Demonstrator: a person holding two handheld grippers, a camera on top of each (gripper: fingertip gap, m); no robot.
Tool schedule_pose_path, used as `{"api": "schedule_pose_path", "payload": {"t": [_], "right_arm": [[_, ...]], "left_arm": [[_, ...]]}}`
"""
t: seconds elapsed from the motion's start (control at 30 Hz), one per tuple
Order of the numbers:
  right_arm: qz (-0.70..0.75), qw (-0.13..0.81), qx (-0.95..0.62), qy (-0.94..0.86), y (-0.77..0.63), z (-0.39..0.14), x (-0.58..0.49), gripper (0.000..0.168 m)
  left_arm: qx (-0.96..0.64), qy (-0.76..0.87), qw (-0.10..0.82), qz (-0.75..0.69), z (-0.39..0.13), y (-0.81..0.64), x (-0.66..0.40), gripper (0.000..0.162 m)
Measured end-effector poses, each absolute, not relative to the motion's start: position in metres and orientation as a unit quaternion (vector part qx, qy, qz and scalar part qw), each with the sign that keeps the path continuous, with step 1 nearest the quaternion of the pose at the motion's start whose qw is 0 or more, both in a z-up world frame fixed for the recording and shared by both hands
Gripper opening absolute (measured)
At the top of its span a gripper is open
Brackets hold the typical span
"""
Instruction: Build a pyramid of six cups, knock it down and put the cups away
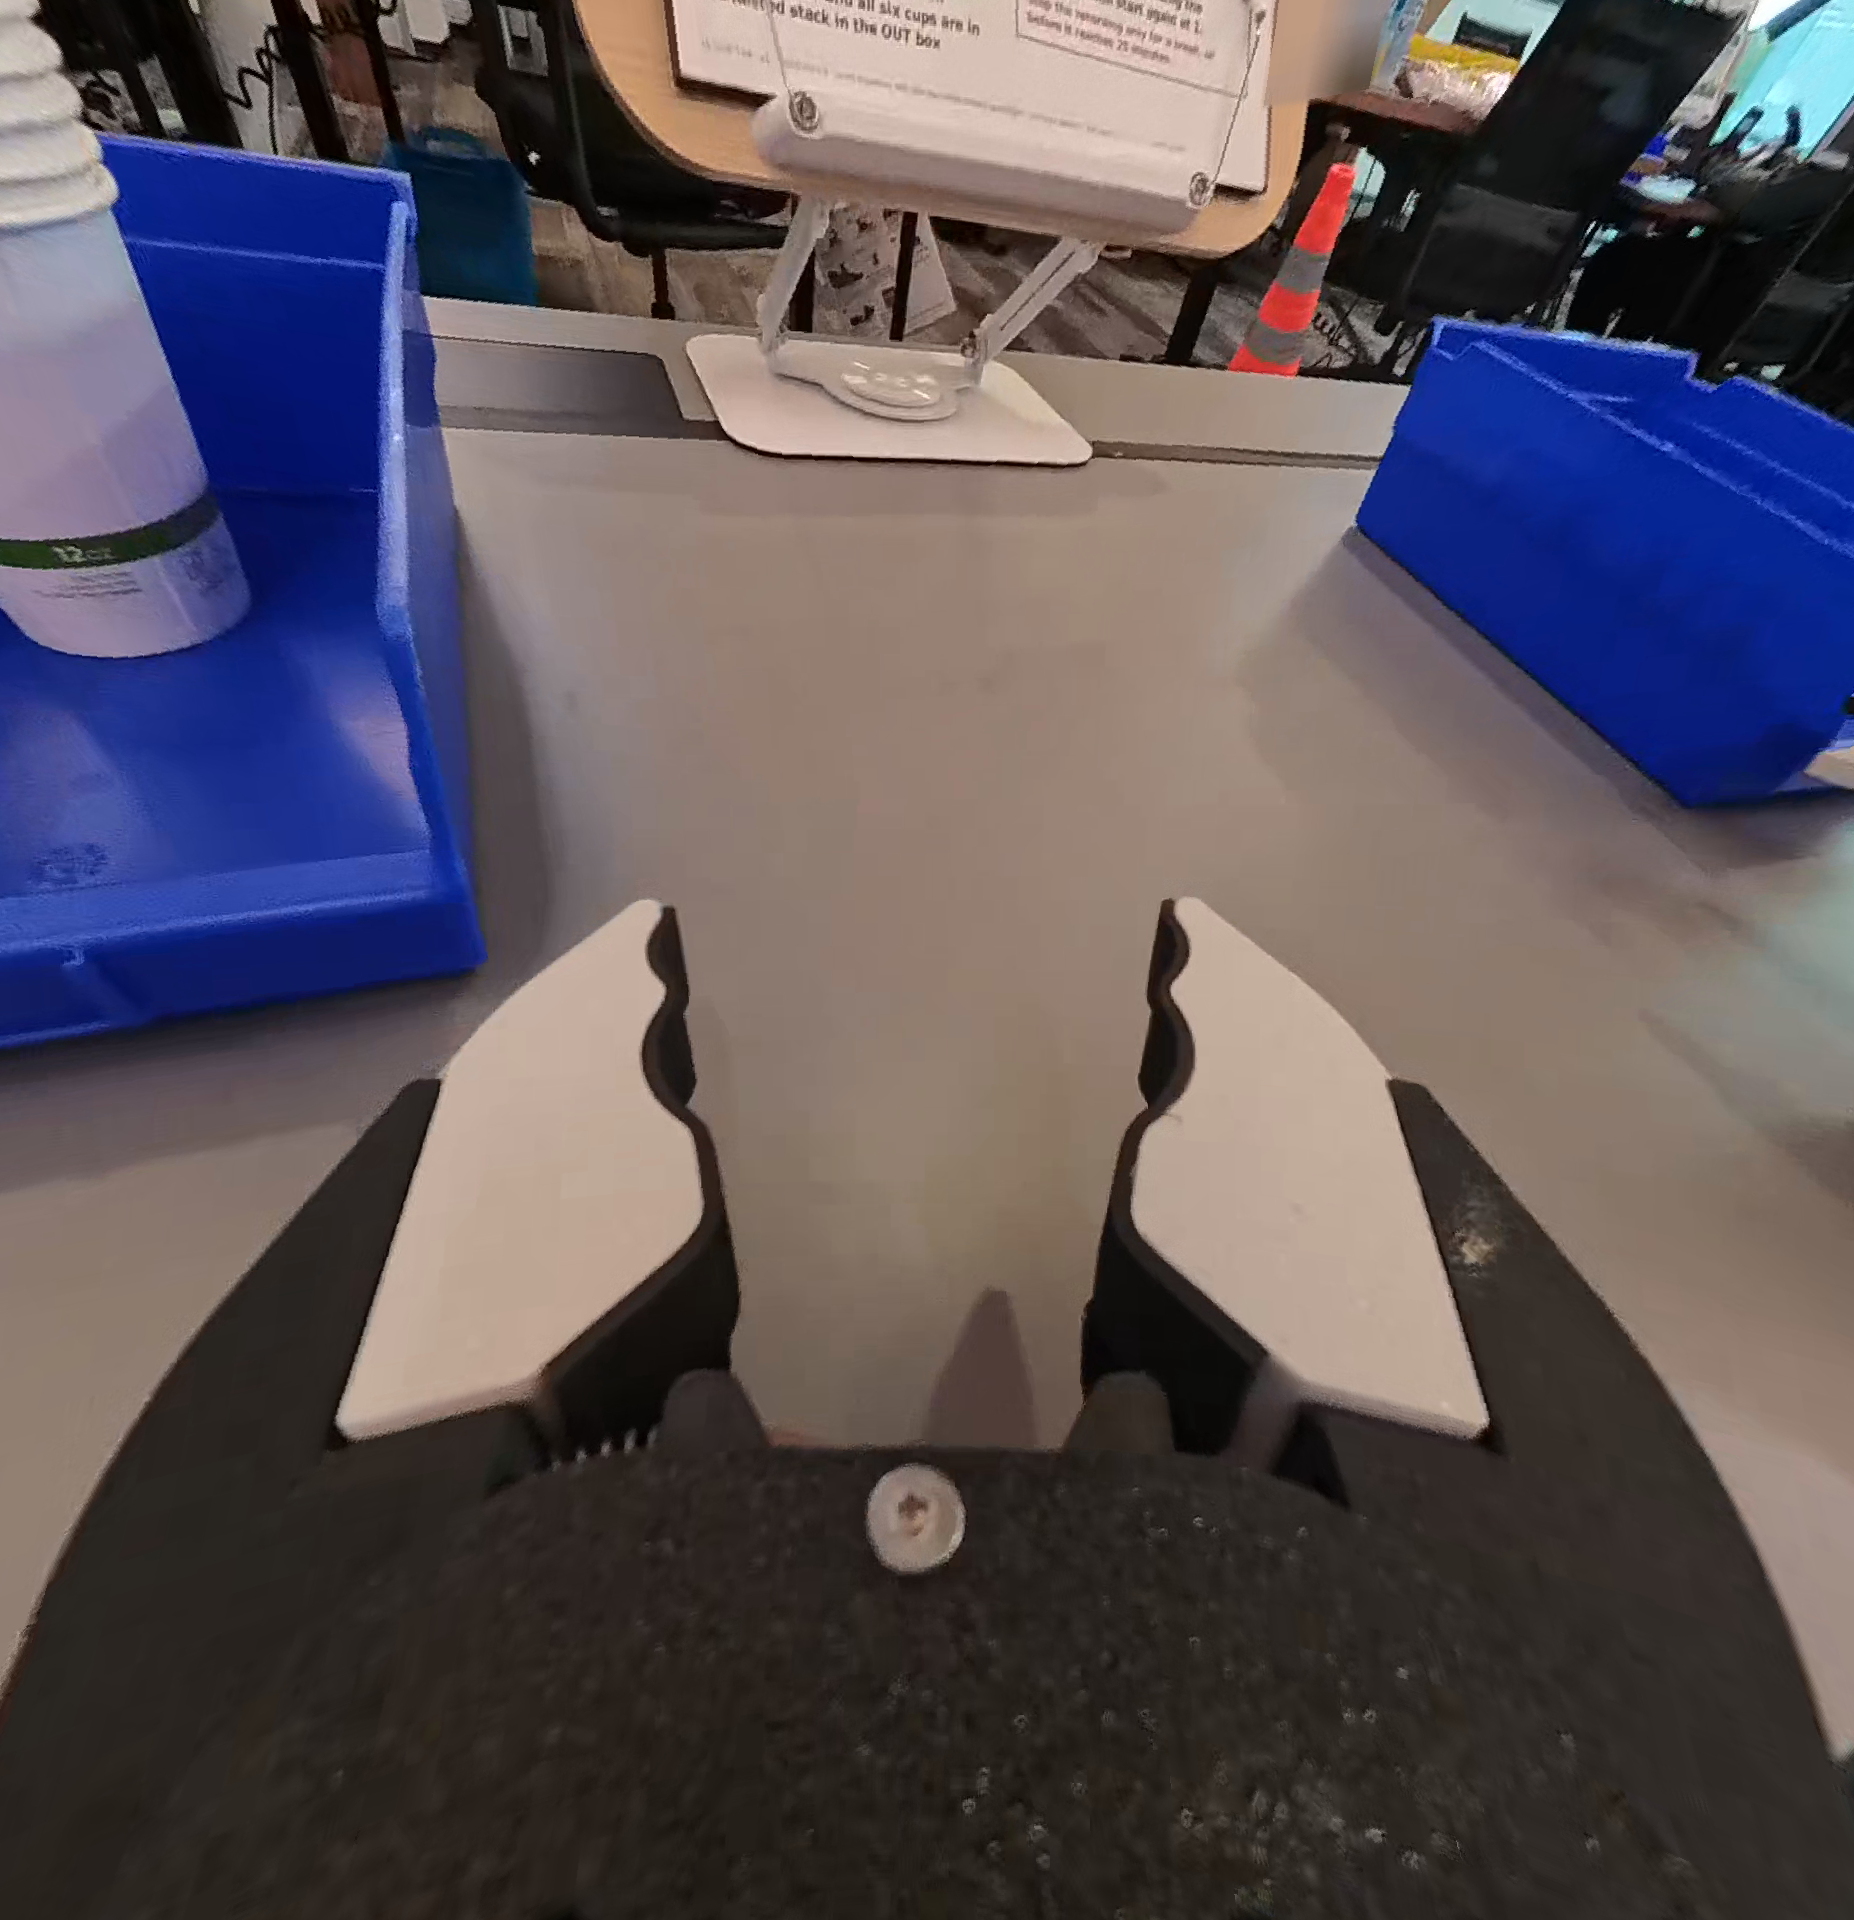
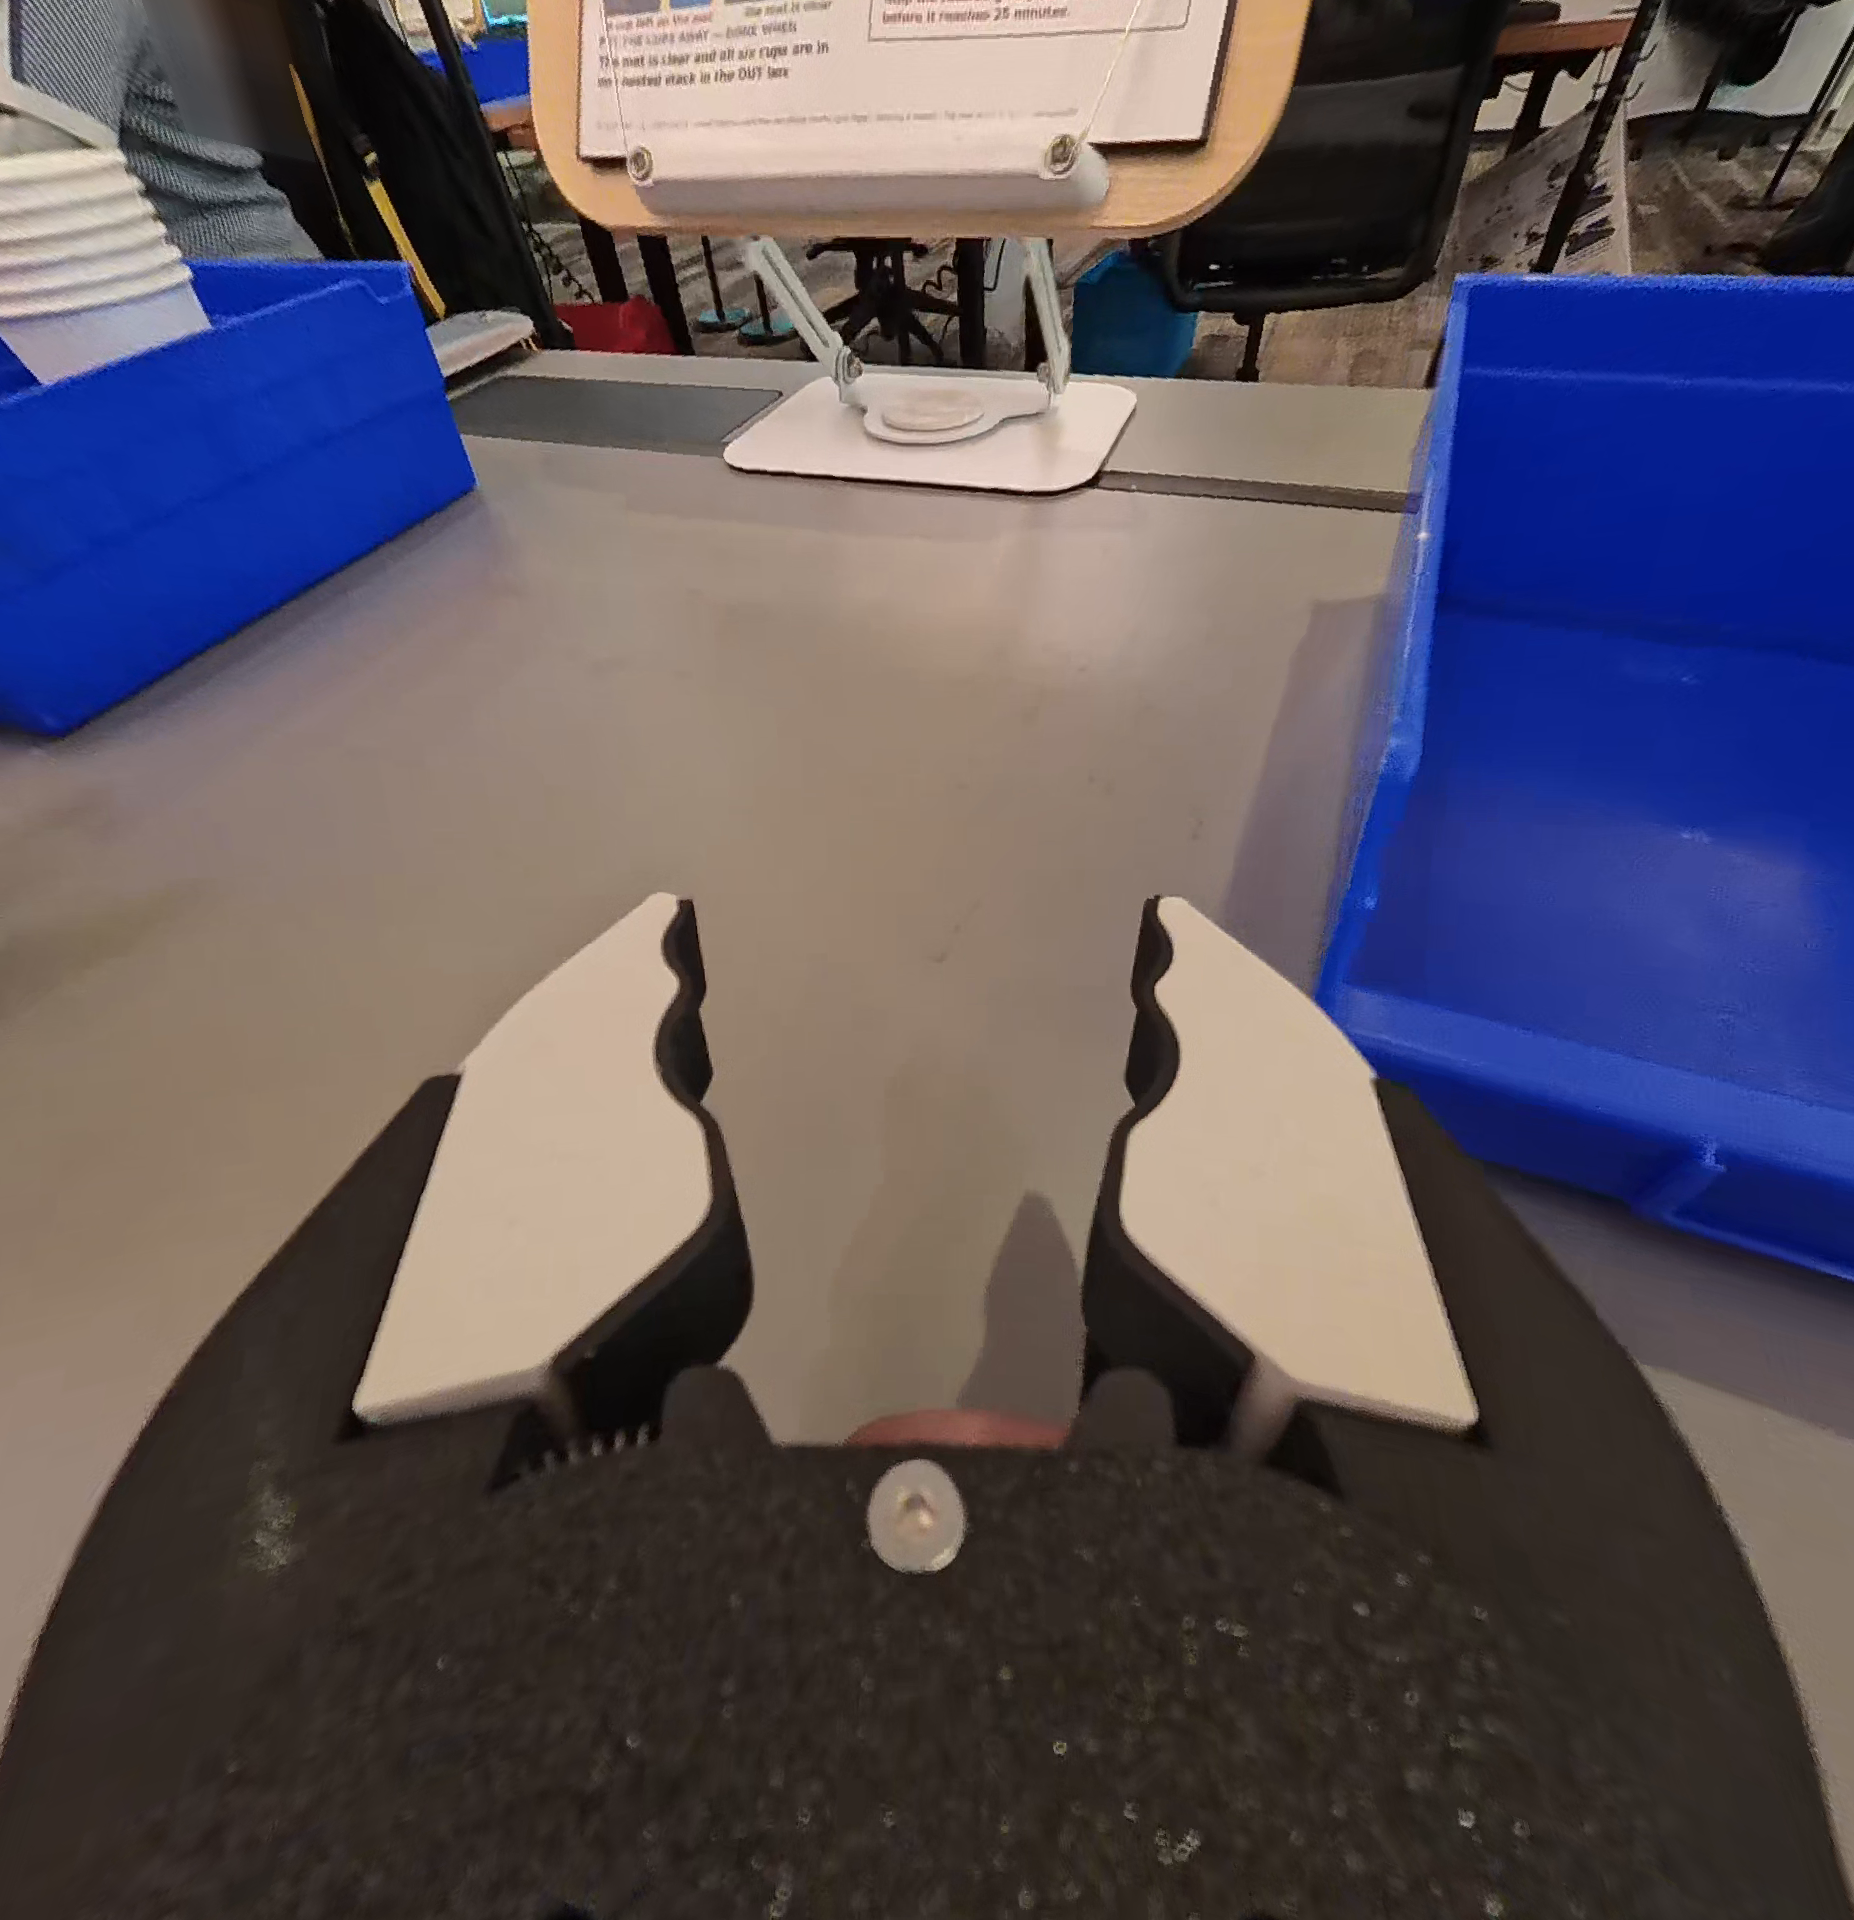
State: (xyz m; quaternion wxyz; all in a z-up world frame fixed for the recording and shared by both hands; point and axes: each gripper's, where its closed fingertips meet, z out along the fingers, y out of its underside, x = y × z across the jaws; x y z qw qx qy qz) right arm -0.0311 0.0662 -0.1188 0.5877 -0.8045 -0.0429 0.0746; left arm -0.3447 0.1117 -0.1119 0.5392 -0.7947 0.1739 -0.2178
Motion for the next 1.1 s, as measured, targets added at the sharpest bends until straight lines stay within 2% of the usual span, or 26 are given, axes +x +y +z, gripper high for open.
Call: {"api": "schedule_pose_path", "payload": {"t": [0.47, 0.57, 0.7, 0.8, 0.87, 0.93, 1.1], "right_arm": [[0.077, 0.581, -0.808, -0.056, 0.075, -0.121, -0.040, 0.077], [0.090, 0.581, -0.807, -0.060, 0.074, -0.120, -0.044, 0.075], [0.084, 0.577, -0.808, -0.083, 0.073, -0.122, -0.050, 0.074], [0.082, 0.576, -0.808, -0.099, 0.074, -0.123, -0.056, 0.074], [0.091, 0.574, -0.808, -0.102, 0.076, -0.122, -0.060, 0.074], [0.098, 0.571, -0.808, -0.104, 0.077, -0.123, -0.064, 0.074], [0.100, 0.567, -0.810, -0.111, 0.080, -0.125, -0.070, 0.074]], "left_arm": [[-0.806, 0.157, 0.527, -0.219, -0.120, 0.114, -0.363, 0.084], [-0.806, 0.151, 0.524, -0.231, -0.102, 0.118, -0.373, 0.084], [-0.802, 0.241, 0.507, -0.206, -0.048, 0.150, -0.414, 0.066], [-0.798, 0.366, 0.460, -0.132, -0.015, 0.197, -0.443, 0.065], [-0.783, 0.445, 0.426, -0.085, -0.001, 0.234, -0.455, 0.046], [-0.773, 0.489, 0.398, -0.061, 0.005, 0.272, -0.461, 0.036], [-0.790, 0.547, 0.276, -0.037, -0.011, 0.330, -0.472, 0.034]]}}
